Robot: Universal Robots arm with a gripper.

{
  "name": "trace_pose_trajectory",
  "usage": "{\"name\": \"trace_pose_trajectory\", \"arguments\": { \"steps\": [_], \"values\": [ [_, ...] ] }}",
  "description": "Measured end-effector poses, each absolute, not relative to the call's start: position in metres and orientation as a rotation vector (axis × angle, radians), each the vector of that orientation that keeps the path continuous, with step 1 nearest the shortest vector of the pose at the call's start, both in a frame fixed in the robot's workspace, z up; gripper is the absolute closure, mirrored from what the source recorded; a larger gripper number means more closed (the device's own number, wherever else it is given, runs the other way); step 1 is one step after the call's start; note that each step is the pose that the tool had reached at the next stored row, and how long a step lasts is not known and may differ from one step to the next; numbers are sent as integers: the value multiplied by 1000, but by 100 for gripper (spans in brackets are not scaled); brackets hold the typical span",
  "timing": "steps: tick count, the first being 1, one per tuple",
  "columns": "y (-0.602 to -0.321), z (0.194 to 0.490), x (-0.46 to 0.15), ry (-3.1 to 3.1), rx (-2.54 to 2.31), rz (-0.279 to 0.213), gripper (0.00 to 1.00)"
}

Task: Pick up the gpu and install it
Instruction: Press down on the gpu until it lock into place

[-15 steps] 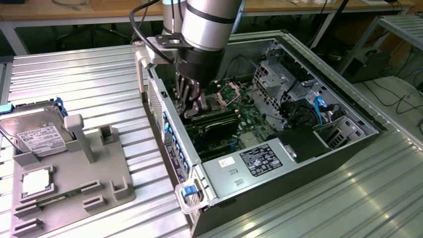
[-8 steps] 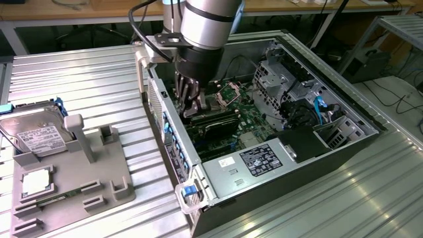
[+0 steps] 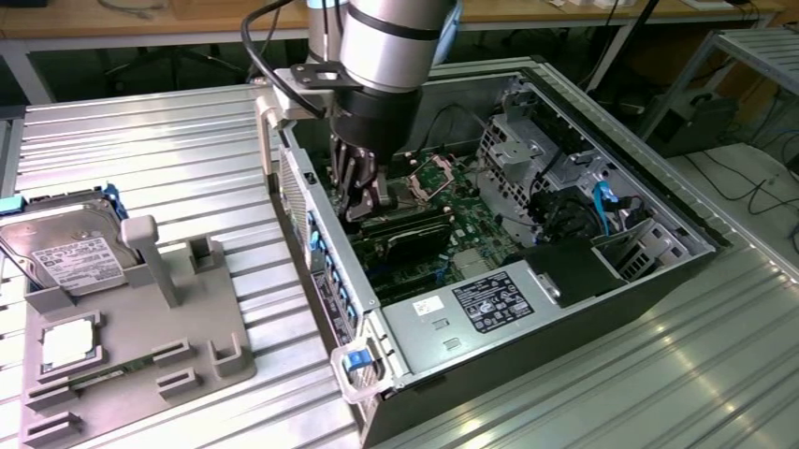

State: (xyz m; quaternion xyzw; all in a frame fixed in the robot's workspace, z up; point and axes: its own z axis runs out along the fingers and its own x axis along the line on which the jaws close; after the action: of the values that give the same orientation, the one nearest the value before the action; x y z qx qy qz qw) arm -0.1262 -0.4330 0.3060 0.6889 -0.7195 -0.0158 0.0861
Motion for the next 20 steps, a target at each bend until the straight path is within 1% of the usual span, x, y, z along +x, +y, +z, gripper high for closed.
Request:
{"name": "trace_pose_trajectory", "arguments": {
  "steps": [9, 13, 20],
  "values": [
    [-432, 308, -128, -2149, 2056, -28, 89],
    [-430, 308, -128, -2155, 2068, -7, 89],
    [-430, 308, -128, -2050, 2175, 8, 89]
  ]
}}
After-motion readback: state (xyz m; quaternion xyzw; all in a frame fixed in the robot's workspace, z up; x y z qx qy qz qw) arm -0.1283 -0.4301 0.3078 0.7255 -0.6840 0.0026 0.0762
